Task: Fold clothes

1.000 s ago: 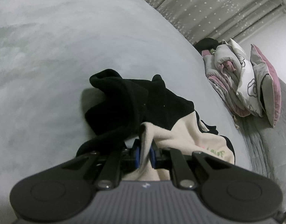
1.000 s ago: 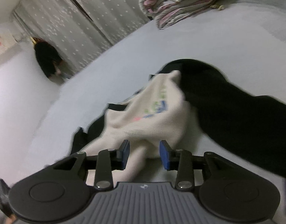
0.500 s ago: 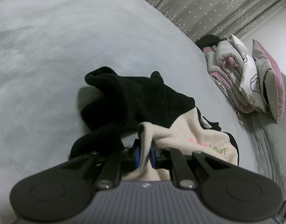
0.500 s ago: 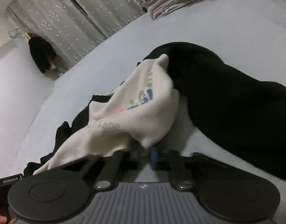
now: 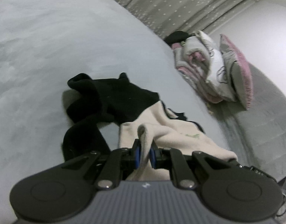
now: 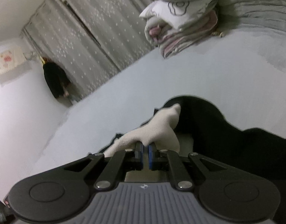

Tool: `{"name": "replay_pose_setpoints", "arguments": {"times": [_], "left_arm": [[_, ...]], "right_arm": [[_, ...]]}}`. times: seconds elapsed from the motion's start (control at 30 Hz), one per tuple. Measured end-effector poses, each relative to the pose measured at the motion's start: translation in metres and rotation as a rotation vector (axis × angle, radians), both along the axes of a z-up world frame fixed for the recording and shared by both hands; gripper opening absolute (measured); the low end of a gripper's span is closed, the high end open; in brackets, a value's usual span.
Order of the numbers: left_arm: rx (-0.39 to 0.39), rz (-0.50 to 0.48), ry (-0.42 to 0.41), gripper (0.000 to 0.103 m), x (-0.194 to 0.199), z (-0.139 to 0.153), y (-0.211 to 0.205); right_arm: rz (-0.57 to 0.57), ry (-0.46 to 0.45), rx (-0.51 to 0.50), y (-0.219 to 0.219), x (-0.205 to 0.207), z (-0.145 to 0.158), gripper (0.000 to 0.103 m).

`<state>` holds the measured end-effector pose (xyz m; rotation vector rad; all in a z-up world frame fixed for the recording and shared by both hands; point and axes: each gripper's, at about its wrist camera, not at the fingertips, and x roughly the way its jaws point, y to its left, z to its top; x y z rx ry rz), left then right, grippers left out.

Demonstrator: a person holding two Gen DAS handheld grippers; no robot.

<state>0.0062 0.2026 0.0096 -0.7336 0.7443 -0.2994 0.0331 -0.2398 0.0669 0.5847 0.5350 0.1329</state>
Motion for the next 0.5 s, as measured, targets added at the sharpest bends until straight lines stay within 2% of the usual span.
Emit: {"name": "replay_pose_setpoints", "arguments": {"times": [0.2, 0.23, 0.33, 0.5], "left_arm": [[0.004, 0.023, 0.020, 0.010, 0.005, -0.005, 0.004], [0.013, 0.031, 0.031, 0.010, 0.008, -0.007, 0.003], [0.055, 0.053, 0.065, 0.010, 0.016, -0.015, 0.002], [0.055, 0.067, 0.130, 0.011, 0.028, -0.030, 0.006]], "right_arm": [[-0.038, -0.038, 0.033, -0.006, 0.002, 0.013, 0.008], [-0.042, -0.032, 0.035, -0.006, 0.005, 0.010, 0.004], [-0.055, 0.003, 0.007, -0.001, 0.018, 0.000, 0.005], [-0.083, 0.081, -0.014, 0.002, 0.032, -0.019, 0.008]]}}
